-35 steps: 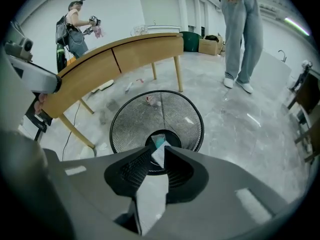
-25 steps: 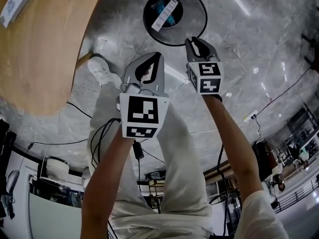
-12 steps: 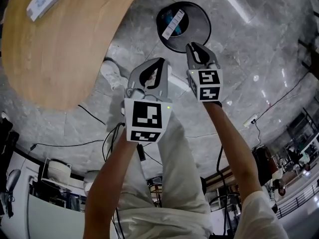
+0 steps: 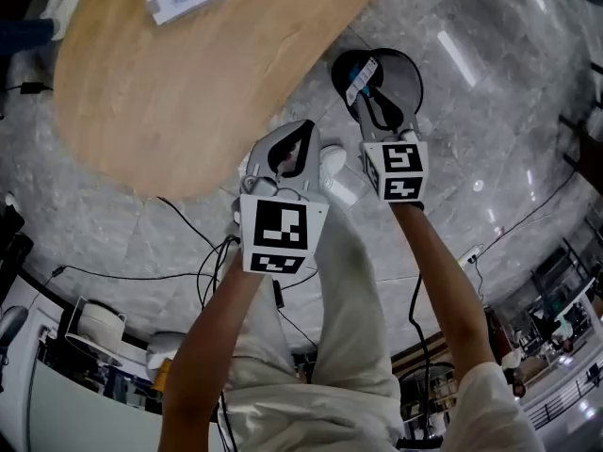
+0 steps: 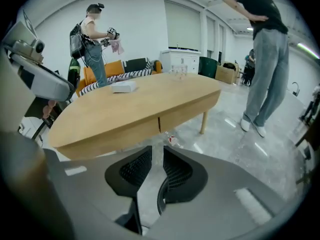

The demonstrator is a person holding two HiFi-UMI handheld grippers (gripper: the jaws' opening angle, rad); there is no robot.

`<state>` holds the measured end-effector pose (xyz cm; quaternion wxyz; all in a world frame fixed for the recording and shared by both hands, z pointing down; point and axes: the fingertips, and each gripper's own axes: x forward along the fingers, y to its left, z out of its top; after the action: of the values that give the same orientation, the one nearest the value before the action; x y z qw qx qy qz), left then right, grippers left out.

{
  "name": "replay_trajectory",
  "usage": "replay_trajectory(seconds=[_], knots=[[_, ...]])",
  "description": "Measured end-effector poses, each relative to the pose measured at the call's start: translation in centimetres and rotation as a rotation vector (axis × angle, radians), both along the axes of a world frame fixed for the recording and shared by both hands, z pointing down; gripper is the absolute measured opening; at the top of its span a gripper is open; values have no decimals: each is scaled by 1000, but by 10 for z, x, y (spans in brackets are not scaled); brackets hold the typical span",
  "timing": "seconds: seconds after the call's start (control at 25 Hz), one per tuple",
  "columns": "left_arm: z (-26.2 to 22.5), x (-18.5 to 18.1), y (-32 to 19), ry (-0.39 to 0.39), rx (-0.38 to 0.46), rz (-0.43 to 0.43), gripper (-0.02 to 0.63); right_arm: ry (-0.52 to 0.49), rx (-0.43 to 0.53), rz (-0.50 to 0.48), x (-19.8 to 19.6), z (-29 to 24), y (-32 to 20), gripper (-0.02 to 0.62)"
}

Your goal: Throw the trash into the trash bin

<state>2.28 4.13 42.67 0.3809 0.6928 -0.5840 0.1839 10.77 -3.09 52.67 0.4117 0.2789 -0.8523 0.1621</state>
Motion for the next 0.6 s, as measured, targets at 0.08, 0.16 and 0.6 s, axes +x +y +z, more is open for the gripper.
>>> replay_trajectory(seconds=[0.08, 0.16, 0.6], knots=[[-11, -20, 4, -6, 7, -15, 0, -9, 10, -30, -24, -13, 1, 101], [-18, -41, 9, -10, 11, -35, 0, -18, 19, -56, -50, -23, 1, 112], [-28, -130, 40, 0, 13, -150, 0, -52, 100, -330, -196, -58, 17, 184]])
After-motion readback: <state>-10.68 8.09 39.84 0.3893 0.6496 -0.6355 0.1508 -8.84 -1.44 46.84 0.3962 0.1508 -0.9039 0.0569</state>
